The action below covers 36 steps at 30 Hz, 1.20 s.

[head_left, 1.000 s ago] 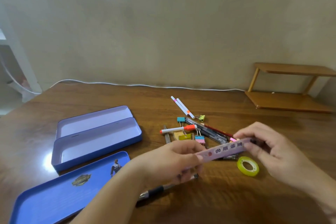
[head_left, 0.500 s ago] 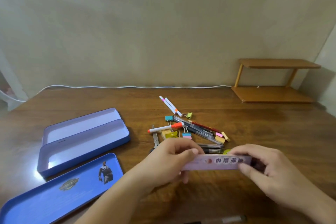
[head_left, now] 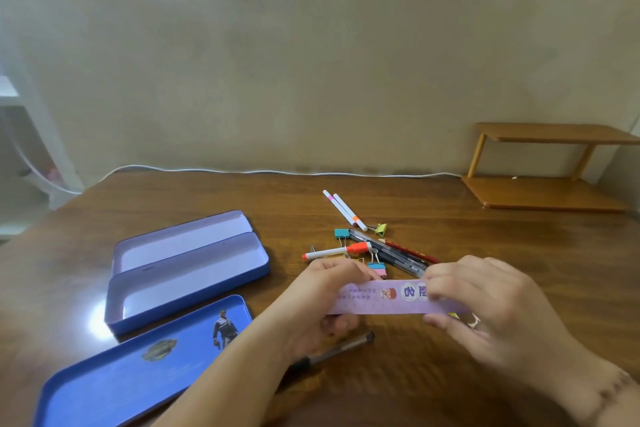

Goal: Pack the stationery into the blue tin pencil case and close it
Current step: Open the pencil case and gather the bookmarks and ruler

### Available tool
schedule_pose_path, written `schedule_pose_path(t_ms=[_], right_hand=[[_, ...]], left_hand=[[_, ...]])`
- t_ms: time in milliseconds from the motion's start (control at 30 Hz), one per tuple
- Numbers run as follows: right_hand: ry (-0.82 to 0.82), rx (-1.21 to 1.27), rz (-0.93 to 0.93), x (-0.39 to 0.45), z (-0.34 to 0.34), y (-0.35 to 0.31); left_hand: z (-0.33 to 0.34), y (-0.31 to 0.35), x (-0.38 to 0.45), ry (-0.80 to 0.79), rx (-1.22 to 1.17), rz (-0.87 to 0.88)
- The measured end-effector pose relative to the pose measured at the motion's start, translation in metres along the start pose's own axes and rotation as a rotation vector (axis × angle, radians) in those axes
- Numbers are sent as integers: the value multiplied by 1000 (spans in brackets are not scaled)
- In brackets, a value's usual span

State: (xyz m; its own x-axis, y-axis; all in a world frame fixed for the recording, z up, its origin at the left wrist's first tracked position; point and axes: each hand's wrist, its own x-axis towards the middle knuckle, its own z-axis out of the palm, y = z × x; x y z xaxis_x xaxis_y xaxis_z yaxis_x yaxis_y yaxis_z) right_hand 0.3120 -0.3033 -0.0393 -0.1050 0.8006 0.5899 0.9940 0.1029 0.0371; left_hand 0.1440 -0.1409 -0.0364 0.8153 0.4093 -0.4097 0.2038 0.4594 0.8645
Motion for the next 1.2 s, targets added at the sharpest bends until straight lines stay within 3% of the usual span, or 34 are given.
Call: schedule_pose_path(t_ms=[267,433,600,667,733,833,933,1200], right_hand=[[-14,-276,-166,32,9,-5],[76,-261,-258,72,12,-14],[19,-111,-229,127,34,-28],[-44,-75,-219,150,48,-37],[-85,-49,-237,173,68,-49],[-146,-36,-287,204,101,-74],[-287,-70,-315,223,134,-100],[-484,-28,-254,231,182,-129]], left_hand=[[-13,11,0,173,90,155],[-39,31,-22,155,55,276],[-81,62,-64,319,460,406],[-111,69,-82,459,536,479],[-154,67,-95,723,691,546],[-219,49,-103,1056,996,425],[-251,24,-98,1041,1006,303],[-259,5,-90,809,1029,374]])
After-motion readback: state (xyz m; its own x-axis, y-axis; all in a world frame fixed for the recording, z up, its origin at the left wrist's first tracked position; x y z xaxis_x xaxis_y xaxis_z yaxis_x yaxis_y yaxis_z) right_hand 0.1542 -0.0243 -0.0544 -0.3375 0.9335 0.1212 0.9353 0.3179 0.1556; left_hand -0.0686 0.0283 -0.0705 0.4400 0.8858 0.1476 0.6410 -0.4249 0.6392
